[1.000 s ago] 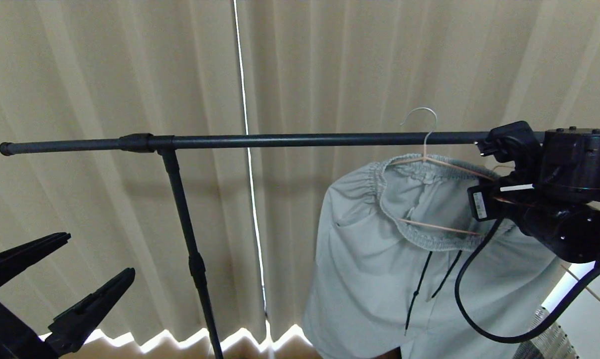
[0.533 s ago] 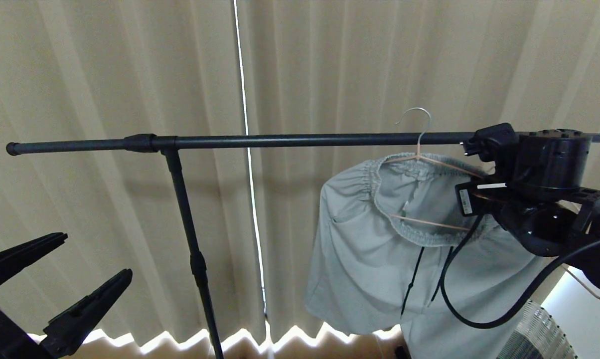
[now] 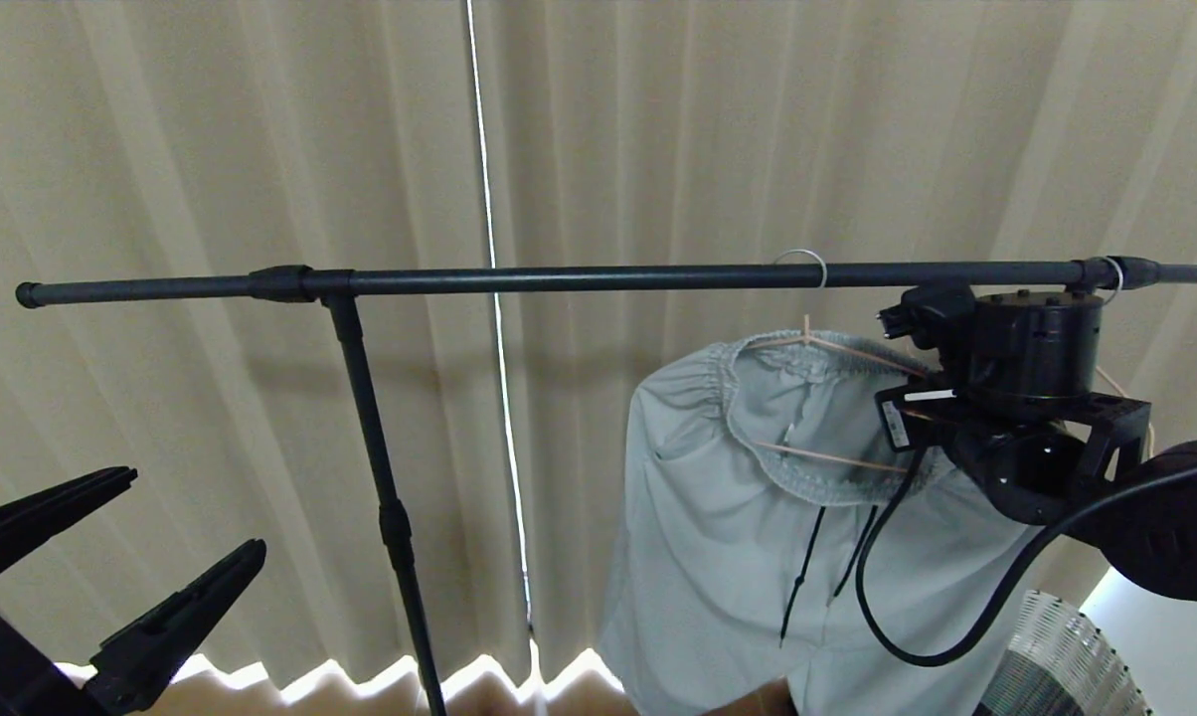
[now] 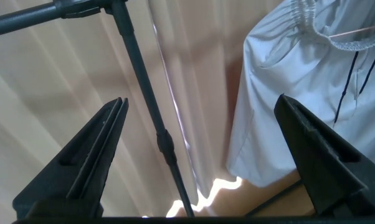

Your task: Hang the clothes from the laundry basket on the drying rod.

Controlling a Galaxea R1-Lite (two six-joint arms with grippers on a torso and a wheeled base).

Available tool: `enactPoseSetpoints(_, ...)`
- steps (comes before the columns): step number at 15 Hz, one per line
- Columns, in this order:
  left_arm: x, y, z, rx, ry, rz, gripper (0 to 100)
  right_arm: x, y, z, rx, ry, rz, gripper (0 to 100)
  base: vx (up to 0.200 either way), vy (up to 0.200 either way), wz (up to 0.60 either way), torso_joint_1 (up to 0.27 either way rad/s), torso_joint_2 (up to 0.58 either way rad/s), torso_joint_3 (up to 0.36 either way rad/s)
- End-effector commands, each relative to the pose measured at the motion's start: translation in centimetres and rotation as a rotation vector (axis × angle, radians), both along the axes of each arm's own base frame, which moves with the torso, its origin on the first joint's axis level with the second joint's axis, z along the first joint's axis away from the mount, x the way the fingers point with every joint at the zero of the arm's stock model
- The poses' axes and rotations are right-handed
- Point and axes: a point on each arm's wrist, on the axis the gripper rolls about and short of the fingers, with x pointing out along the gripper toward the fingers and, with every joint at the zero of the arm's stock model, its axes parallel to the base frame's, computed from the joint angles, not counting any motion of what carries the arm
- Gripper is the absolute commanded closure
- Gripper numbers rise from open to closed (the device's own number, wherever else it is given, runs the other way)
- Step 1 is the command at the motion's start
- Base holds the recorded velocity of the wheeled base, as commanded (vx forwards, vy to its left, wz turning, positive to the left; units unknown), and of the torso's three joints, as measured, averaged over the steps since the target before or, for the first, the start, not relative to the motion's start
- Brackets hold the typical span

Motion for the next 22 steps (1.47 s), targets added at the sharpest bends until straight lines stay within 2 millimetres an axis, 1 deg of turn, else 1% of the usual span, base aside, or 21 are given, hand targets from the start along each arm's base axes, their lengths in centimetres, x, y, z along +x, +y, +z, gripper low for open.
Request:
enactPoseSetpoints(1, 0.0, 0.0, 0.0, 0.000, 0.001, 0.000, 0, -0.2, 0.6, -0.2, 0.000, 0.005, 0.023, 100, 0.000, 0.000, 0.00, 0.000, 0.00, 0.000)
enactPoseSetpoints(7, 0.0, 0.0, 0.0, 0.000, 0.001, 0.000, 0, -1.2, 3.2, -0.1, 0.002, 0.004, 0.114, 100, 0.000, 0.000, 0.00, 0.000, 0.00, 0.000)
enactPoseSetpoints(12, 0.0, 0.0, 0.0, 0.000, -0.001, 0.000, 0, -1.4, 4.4, -0.3, 0.007, 0.010, 0.170, 100, 0.000, 0.000, 0.00, 0.000, 0.00, 0.000)
enactPoseSetpoints(17, 0.0, 0.0, 0.0, -0.001, -0.002, 0.000, 0, -1.7, 5.0, -0.3, 0.015, 0.010, 0.208, 100, 0.000, 0.000, 0.00, 0.000, 0.00, 0.000)
enactPoseSetpoints(18, 0.0, 0.0, 0.0, -0.001, -0.002, 0.000, 0, -1.8, 5.1, -0.3, 0.018, 0.012, 0.213, 0, 0.000, 0.000, 0.00, 0.000, 0.00, 0.000)
enactPoseSetpoints(20, 0.0, 0.0, 0.0, -0.002, -0.002, 0.000, 0, -2.0, 5.3, -0.5, 0.026, 0.016, 0.229, 0, 0.000, 0.000, 0.00, 0.000, 0.00, 0.000)
enactPoseSetpoints(21, 0.0, 0.0, 0.0, -0.002, -0.002, 0.000, 0, -2.2, 5.5, -0.6, 0.077, 0.017, 0.260, 0, 0.000, 0.000, 0.00, 0.000, 0.00, 0.000)
enactPoseSetpoints(22, 0.0, 0.0, 0.0, -0.002, -0.002, 0.000, 0, -2.7, 6.4, -0.5, 0.148, 0.005, 0.318, 0, 0.000, 0.000, 0.00, 0.000, 0.00, 0.000)
